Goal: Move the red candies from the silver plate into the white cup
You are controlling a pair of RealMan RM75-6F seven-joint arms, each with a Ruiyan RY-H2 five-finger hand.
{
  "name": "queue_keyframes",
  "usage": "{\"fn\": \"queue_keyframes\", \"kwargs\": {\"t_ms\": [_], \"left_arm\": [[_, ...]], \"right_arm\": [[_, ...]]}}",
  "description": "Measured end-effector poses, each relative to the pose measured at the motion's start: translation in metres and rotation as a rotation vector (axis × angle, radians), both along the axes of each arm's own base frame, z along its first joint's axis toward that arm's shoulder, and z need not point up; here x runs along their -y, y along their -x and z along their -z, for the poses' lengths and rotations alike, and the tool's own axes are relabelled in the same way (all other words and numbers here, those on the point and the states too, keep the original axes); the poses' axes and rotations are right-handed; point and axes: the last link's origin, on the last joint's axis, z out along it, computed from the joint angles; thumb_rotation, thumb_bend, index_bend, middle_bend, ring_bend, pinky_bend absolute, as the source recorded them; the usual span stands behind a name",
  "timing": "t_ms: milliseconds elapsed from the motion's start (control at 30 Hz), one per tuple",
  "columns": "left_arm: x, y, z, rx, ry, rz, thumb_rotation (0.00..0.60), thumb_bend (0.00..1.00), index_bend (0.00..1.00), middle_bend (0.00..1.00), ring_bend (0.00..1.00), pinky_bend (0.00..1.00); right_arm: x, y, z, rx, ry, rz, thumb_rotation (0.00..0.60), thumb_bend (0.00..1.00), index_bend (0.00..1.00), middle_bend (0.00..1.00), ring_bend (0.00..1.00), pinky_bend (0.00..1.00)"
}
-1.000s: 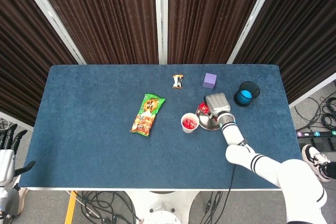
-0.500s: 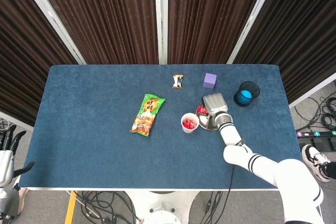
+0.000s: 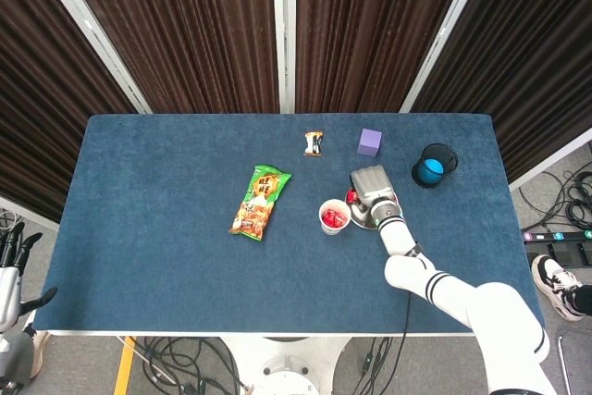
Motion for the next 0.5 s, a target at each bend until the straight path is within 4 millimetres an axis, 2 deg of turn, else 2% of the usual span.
{"fn": "queue_keyframes", "kwargs": {"t_ms": [267, 500], "left_arm": [[0.001, 0.001, -0.001, 0.001, -0.003, 0.000, 0.600, 0.00, 0.21, 0.12, 0.10, 0.12], [-0.001, -0.003, -0.001, -0.001, -0.005, 0.016, 0.600, 0.00, 0.21, 0.12, 0.10, 0.12]], "right_arm": [[-0.003, -0.004, -0.012, 0.047, 0.016, -0.017, 0.600, 0.38, 0.58, 0.99, 0.94, 1.00], [-0.027, -0.023, -0.044, 0.166, 0.020, -0.105, 0.600, 0.38, 0.58, 0.99, 0.94, 1.00]]}}
